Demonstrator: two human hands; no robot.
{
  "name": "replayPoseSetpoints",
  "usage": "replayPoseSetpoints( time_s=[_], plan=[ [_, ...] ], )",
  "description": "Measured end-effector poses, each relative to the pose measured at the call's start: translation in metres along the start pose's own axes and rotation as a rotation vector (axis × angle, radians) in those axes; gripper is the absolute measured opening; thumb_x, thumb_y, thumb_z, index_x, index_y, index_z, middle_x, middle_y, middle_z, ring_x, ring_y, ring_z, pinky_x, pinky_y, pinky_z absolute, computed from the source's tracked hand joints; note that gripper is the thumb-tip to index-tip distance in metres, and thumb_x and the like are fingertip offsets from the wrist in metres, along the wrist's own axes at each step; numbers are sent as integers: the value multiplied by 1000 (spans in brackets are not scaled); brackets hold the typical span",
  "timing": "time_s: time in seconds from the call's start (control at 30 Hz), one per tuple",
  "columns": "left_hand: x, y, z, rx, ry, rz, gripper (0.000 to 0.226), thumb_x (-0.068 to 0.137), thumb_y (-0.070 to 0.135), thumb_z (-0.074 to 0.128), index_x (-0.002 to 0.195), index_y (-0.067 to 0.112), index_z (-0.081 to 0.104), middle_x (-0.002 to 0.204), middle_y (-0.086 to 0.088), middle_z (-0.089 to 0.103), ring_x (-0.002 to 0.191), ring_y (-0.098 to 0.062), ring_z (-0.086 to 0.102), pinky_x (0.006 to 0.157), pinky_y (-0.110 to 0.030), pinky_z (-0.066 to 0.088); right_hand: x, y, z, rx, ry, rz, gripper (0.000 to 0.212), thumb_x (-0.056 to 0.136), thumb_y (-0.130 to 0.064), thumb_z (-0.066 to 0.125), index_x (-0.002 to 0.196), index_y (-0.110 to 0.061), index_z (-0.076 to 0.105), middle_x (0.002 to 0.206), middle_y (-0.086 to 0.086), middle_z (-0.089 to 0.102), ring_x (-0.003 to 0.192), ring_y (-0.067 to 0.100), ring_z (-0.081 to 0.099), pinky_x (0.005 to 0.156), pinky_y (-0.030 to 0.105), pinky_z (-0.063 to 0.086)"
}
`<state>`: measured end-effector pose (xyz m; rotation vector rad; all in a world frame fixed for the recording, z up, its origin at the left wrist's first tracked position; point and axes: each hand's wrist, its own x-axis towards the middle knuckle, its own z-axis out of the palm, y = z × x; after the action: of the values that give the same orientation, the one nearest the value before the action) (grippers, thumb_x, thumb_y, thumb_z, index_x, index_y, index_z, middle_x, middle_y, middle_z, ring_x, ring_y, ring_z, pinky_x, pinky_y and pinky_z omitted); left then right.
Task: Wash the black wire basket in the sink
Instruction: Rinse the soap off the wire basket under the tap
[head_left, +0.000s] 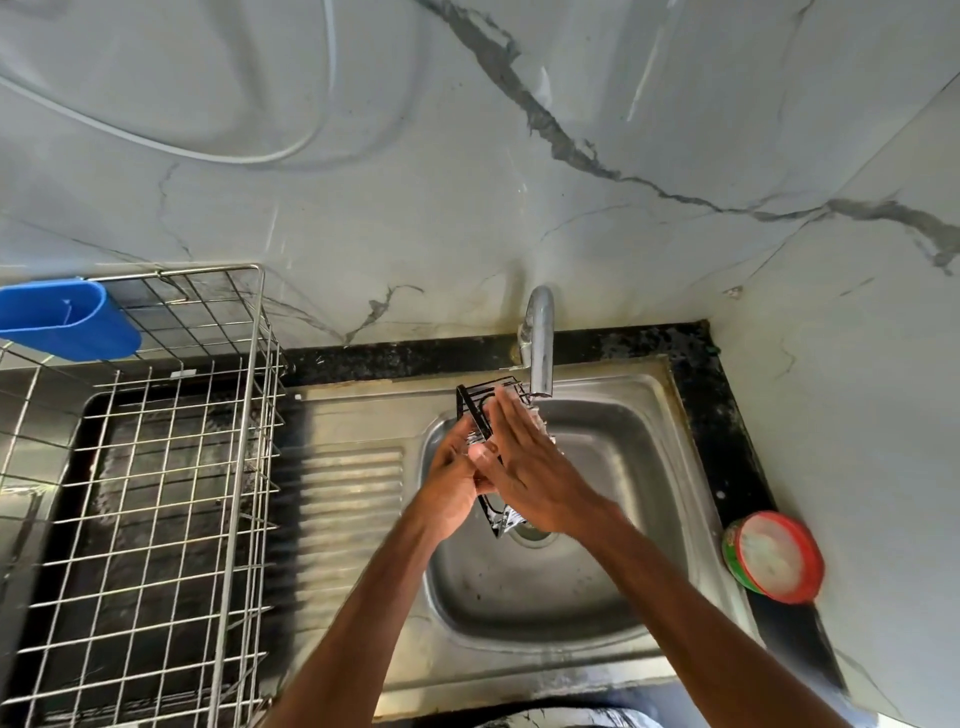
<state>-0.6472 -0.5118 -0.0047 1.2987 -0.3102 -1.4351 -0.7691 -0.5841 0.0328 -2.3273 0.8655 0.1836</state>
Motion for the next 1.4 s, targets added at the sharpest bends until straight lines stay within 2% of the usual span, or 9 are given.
replayPoseSetpoints(
  time_s=[0.1, 0.2, 0.37, 0.57, 0.77, 0.9, 1.03, 1.27, 1.4],
  plan=[
    [-4, 1, -1, 21, -51, 3, 76, 97, 25, 67, 162, 15, 29, 130, -23, 69, 119, -44, 67, 97, -71, 51, -6, 7, 2, 32, -21, -20, 84, 96, -71, -1, 158, -17, -18, 164, -1, -29, 149, 8, -30, 124, 32, -11],
    [-5, 7, 6, 60, -76, 2, 58, 102, 10, 61, 155, 10, 39, 109, -17, 78, 96, -34, 77, 82, -50, 64, 18, 8, -14, 28, 9, -2, 85, 95, -69, -3, 159, -15, -15, 166, 0, -25, 152, 12, -23, 126, 41, -6],
    [-11, 11, 13, 56, -188, 21, 46, 106, 7, 53, 147, 27, 49, 120, -24, 73, 102, -40, 76, 84, -47, 64, 54, 22, -26, -29, -17, 73, 63, 109, -27, 41, 161, -13, 10, 169, 17, 0, 156, 32, -4, 119, 65, 23],
    [-4, 6, 7, 65, -72, -26, 47, 106, 4, 52, 152, 5, 45, 104, -13, 79, 88, -27, 79, 72, -40, 64, 13, 8, -7, -5, 71, 48, 96, 90, -74, -10, 160, -8, -8, 168, 10, -14, 155, 20, -14, 127, 44, -4],
    [-8, 5, 9, 76, -79, 15, 52, 105, 10, 54, 154, 22, 46, 115, -9, 78, 89, -18, 77, 70, -36, 64, -20, 11, 13, 15, 56, 22, 89, 96, -72, 2, 157, -11, -21, 163, 5, -31, 149, 11, -31, 123, 35, -14],
    [-10, 4, 5, 46, -71, -9, 50, 106, 6, 52, 155, 11, 44, 106, -16, 79, 89, -31, 79, 74, -42, 64, 20, 19, -7, 20, 41, 68, 83, 96, -68, 2, 161, -17, -11, 169, 5, -13, 156, 19, -12, 126, 47, -6],
    [-13, 13, 8, -39, -120, 19, 47, 106, 2, 52, 151, 13, 48, 112, -20, 77, 96, -38, 77, 72, -40, 64, 44, 27, -23, 81, 26, 144, 72, 105, -57, 11, 162, -13, 6, 161, 18, 32, 154, 27, 18, 126, 49, 6],
    [8, 24, 9, -38, -56, 39, 51, 104, 3, 56, 152, 19, 50, 121, -22, 74, 94, -28, 78, 75, -42, 66, -40, 11, 1, 51, 114, 31, 88, 98, -70, 5, 159, -11, -15, 167, 4, -23, 152, 14, -24, 126, 39, -6],
    [10, 26, 16, 11, -30, 3, 50, 105, 4, 55, 152, 21, 50, 116, -19, 76, 98, -34, 77, 76, -41, 65, -64, 15, 14, 20, 91, 47, 101, 88, -82, -4, 158, -11, -19, 165, 3, -28, 151, 13, -27, 126, 43, -8]
  ],
)
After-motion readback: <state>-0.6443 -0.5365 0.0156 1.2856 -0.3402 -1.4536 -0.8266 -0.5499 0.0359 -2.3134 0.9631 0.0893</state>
